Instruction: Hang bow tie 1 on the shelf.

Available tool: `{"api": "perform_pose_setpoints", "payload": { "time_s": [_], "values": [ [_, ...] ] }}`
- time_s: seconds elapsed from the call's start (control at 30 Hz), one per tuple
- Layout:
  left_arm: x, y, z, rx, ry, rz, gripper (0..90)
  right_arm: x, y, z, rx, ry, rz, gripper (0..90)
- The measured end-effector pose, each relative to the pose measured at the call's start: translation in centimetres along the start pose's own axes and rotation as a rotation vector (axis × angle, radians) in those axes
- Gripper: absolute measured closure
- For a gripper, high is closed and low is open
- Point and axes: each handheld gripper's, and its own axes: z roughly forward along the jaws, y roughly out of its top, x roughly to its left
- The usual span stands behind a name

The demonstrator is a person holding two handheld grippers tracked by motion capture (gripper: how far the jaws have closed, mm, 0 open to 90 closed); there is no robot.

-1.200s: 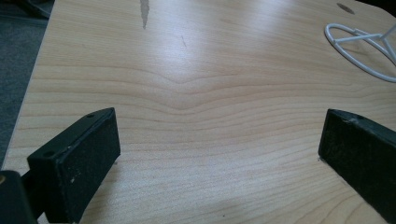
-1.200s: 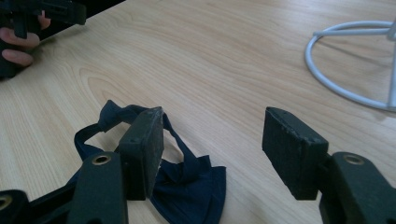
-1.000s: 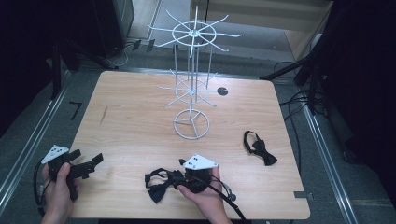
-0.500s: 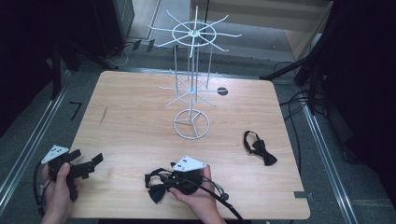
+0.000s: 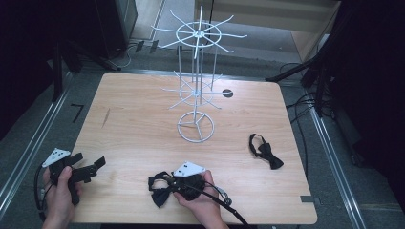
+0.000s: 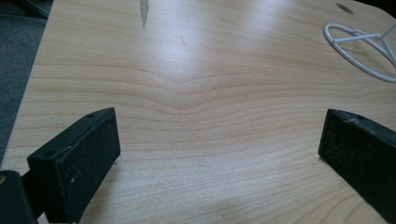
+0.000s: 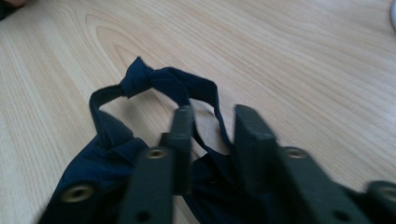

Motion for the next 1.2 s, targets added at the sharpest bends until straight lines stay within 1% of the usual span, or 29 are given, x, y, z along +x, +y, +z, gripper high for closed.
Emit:
{"api": "perform_pose_setpoints", "payload": {
  "time_s": [0.03,0.07,0.13,0.17,0.2,0.23,0.27,0.33,0.37,0.4,0.43,0.47,0.6,0.7,0.73,0.77,0.8,0.83,0.9,0.93,1.0,1.03,1.2],
  "values": [
    [0.0,0.0,0.0,0.0,0.0,0.0,0.0,-0.1,-0.1,0.0,0.006,0.01,0.002,83.6],
    [0.0,0.0,0.0,0.0,0.0,-0.001,0.0,-0.1,-0.1,0.0,0.006,0.01,0.002,83.6],
    [0.0,0.0,0.0,0.0,0.0,0.0,0.0,-0.1,-0.1,-0.1,0.005,0.006,-0.009,88.0],
    [0.0,0.0,0.0,0.0,0.0,0.0,0.0,-0.1,-0.2,-0.2,0.0,0.004,-0.007,89.6],
    [0.0,0.0,0.0,0.0,0.0,-0.001,0.0,-0.1,-0.2,-0.3,-0.007,0.002,-0.01,90.0],
    [0.0,0.0,0.0,0.0,0.001,0.0,0.0,-0.1,-0.2,-0.5,-0.024,-0.004,-0.016,90.0],
    [0.0,0.0,0.0,0.0,0.001,0.0,0.0,-0.1,-0.2,-0.5,-0.024,-0.004,-0.016,90.0],
    [0.0,0.0,0.0,0.001,0.001,0.0,0.0,-0.2,0.0,-1.0,-0.055,-0.017,-0.026,90.0],
    [0.0,0.0,0.0,0.001,0.001,0.0,0.0,-0.2,0.0,-1.2,-0.068,-0.019,-0.024,90.0],
    [0.0,0.0,0.0,0.0,0.001,0.0,0.0,-0.2,0.0,-1.2,-0.068,-0.019,-0.024,90.0],
    [0.0,0.0,0.0,0.0,0.001,0.0,0.0,-0.3,0.2,-1.6,-0.097,-0.031,-0.026,90.0],
    [0.0,0.0,0.0,0.0,0.001,0.0,0.0,-0.3,0.2,-1.7,-0.102,-0.033,-0.02,90.0],
    [0.0,0.0,0.0,0.001,0.001,0.0,0.0,-0.6,0.4,-2.4,-0.145,-0.055,-0.025,90.0],
    [0.0,0.0,0.0,0.001,0.001,0.0,0.0,-0.7,0.6,-2.9,-0.169,-0.069,-0.015,90.0],
    [0.0,0.0,0.0,0.001,0.001,0.0,0.0,-0.7,0.6,-2.9,-0.169,-0.069,-0.015,90.0],
    [0.0,0.0,0.0,0.001,0.001,0.001,0.0,-0.9,0.8,-3.3,-0.187,-0.081,-0.016,90.0],
    [0.0,0.0,0.0,0.001,0.001,0.001,0.0,-0.9,0.8,-3.3,-0.187,-0.081,-0.016,90.0],
    [0.0,0.0,0.0,0.001,0.001,0.0,0.0,-1.1,1.0,-3.7,-0.204,-0.092,-0.014,90.0],
    [0.0,0.0,0.0,0.001,0.001,0.0,0.0,-1.1,1.1,-3.8,-0.212,-0.094,-0.016,90.0],
    [0.0,0.0,0.0,0.001,0.001,0.0,0.0,-1.3,1.3,-4.3,-0.226,-0.106,-0.014,90.0],
    [0.0,0.0,0.0,0.001,0.001,0.001,0.0,-1.4,1.5,-4.5,-0.235,-0.112,-0.013,90.0],
    [0.0,0.0,0.0,0.002,0.001,0.002,0.0,-1.7,1.8,-5.0,-0.256,-0.123,-0.009,90.0],
    [0.0,0.0,0.0,0.002,0.001,0.002,0.0,-2.2,2.4,-6.0,-0.29,-0.148,0.007,90.0]
  ]
}}
